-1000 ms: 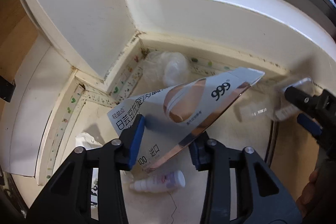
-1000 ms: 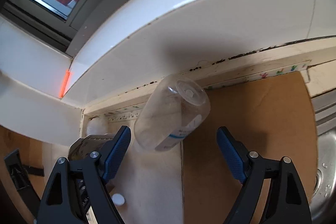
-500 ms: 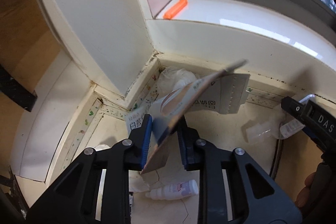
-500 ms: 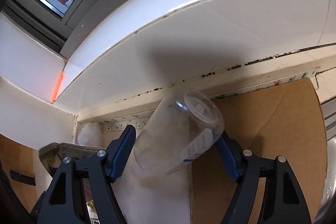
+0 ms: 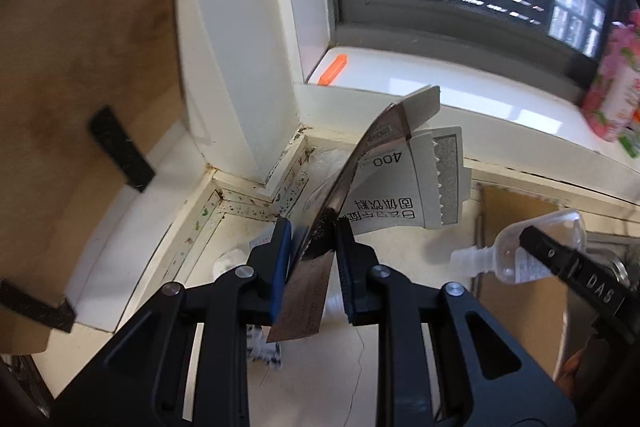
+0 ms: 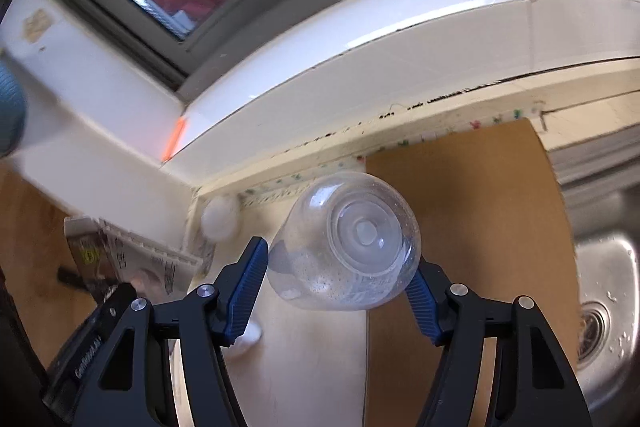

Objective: Collect trash
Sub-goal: 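Lift the wrapper and clear bottle and carry them down to the bin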

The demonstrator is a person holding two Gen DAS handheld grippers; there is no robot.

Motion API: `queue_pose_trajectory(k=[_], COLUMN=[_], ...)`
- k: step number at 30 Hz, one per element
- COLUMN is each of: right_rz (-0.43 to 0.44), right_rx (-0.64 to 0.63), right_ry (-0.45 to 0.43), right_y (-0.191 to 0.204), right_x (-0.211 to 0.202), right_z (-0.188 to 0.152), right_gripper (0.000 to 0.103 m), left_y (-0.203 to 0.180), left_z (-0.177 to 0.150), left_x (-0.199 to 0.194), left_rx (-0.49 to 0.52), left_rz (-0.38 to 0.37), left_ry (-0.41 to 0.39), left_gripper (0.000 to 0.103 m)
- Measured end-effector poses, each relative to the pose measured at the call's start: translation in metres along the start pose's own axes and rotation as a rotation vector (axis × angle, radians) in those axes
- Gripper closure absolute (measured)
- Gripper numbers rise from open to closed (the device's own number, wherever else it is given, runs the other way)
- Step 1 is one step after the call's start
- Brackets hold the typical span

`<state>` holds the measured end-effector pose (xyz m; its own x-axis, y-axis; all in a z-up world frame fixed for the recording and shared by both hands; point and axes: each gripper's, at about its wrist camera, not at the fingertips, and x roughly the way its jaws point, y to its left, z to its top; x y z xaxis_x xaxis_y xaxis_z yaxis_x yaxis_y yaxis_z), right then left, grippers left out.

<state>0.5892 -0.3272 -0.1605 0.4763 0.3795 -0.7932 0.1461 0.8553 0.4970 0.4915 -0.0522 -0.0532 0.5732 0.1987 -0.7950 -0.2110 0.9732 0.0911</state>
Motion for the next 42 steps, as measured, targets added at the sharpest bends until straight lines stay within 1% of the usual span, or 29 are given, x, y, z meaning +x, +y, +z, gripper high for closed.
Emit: queue_pose_trajectory(k=[6,11,16,18,26,30,34,39,42], right_rz=[0.020,0.032,0.034,0.031,0.023,0.014,-0.011,-0.067,-0.089], right_rx=[-0.026,-0.036,-0.050,-0.060,-0.074,-0.070,-0.067,-0.082,-0.070], right_ry=[-0.029,-0.047,-0.057,-0.058,-0.067,-0.060,-0.030,0.017,0.045], right_y=[0.010,0.016,0.025,0.028,0.035,0.037,0.032,0.025,0.014], right_x=[-0.064,-0.123,-0.180,-0.196,-0.272,-0.296,-0.314,-0.317,-0.312], right_z=[-0.051,-0.111,-0.181,-0.207,-0.333,-0.388,-0.444,-0.500,-0.524], right_gripper=[0.038,0.038,0.038,0.038,0.038,0.038,0.038,0.038,0.038], left_y=[0.015,0.032,0.057,0.069,0.112,0.133,0.150,0.165,0.168], left_z=[-0.027,-0.063,-0.112,-0.135,-0.222,-0.258,-0.299,-0.351,-0.380], left_x=[-0.068,-0.125,-0.179,-0.200,-0.270,-0.293,-0.309,-0.307,-0.295], left_rx=[0.024,0.053,0.091,0.101,0.144,0.161,0.183,0.187,0.184], left_rz=[-0.071,-0.137,-0.192,-0.212,-0.264,-0.288,-0.297,-0.304,-0.303], left_ry=[-0.053,-0.076,-0.075,-0.069,-0.055,-0.044,-0.022,0.043,0.086], left_gripper=[0.084,0.084,0.084,0.084,0.084,0.084,0.084,0.084,0.084])
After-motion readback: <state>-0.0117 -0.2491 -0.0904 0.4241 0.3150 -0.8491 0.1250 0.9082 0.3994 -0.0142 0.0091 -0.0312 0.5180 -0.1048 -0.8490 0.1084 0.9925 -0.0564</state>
